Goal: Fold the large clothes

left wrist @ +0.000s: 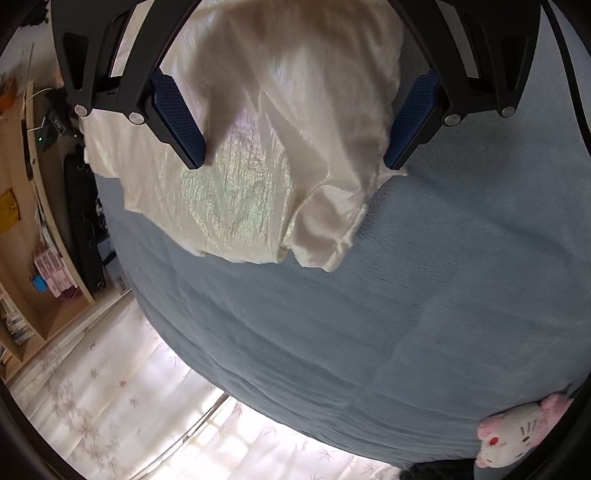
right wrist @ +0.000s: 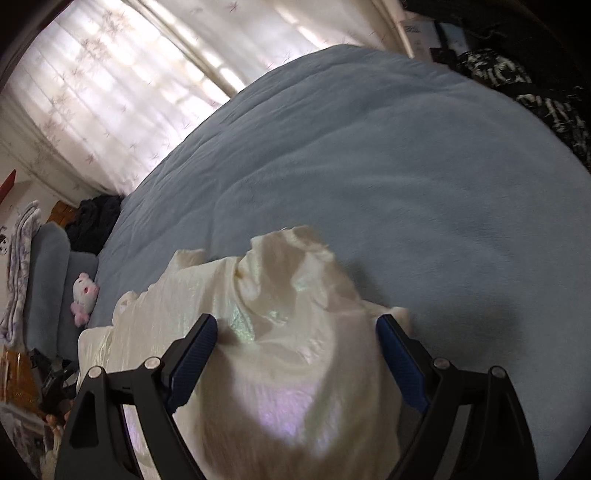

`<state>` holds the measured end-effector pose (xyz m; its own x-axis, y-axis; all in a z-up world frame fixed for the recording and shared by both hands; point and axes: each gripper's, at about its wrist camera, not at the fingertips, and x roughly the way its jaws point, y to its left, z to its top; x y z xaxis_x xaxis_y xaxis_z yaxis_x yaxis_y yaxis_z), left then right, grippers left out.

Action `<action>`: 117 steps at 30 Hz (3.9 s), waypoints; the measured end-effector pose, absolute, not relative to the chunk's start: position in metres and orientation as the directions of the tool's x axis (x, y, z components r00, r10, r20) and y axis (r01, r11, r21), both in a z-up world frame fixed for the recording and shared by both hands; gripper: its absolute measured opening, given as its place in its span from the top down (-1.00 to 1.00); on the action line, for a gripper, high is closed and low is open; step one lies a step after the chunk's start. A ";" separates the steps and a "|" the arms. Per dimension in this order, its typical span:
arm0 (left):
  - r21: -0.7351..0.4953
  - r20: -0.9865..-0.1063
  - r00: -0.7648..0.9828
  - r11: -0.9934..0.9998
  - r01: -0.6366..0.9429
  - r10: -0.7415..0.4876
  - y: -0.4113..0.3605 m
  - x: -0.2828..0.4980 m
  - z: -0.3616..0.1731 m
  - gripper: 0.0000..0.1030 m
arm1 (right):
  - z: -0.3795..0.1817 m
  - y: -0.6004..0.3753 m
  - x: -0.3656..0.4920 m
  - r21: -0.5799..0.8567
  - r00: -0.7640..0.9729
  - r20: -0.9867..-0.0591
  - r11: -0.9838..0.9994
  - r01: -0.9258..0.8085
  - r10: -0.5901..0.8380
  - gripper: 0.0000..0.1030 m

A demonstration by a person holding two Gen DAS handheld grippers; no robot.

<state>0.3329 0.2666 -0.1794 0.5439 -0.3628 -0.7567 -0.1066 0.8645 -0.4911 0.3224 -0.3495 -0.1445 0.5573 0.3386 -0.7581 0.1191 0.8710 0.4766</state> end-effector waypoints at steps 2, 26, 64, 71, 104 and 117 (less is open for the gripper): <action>-0.487 -0.763 0.539 0.866 -0.113 -0.358 0.261 0.338 -0.183 -0.72 | -0.148 -0.345 0.326 0.473 0.554 -0.761 0.874 0.115 0.339 -0.63; -0.027 -0.775 0.598 0.934 -0.357 0.206 0.185 0.354 -0.208 0.47 | -0.177 -0.331 0.345 0.239 0.622 -0.783 0.925 0.296 0.003 0.41; 0.024 -0.682 0.731 1.000 0.007 0.011 0.025 0.320 -0.167 0.29 | -0.133 -0.117 0.329 -0.001 0.680 -0.732 0.999 -0.036 0.024 -0.07; 0.087 -0.715 0.685 0.990 -0.111 0.139 0.074 0.355 -0.176 0.25 | -0.144 -0.164 0.345 -0.104 0.684 -0.722 0.994 0.034 -0.099 -0.07; -0.144 -0.701 0.713 0.976 -0.165 0.017 0.124 0.377 -0.236 0.25 | -0.190 -0.223 0.355 0.092 0.754 -0.655 0.985 0.149 -0.053 -0.15; -0.186 -0.697 0.717 0.969 -0.161 -0.015 0.129 0.380 -0.243 0.25 | -0.195 -0.226 0.357 0.141 0.756 -0.654 0.980 0.142 -0.015 -0.16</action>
<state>0.3796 0.1290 -0.2432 0.7172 -0.0149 -0.6967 -0.1607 0.9693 -0.1861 0.3567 -0.2265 -0.1952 0.7562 -0.0154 -0.6542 0.1421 0.9797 0.1411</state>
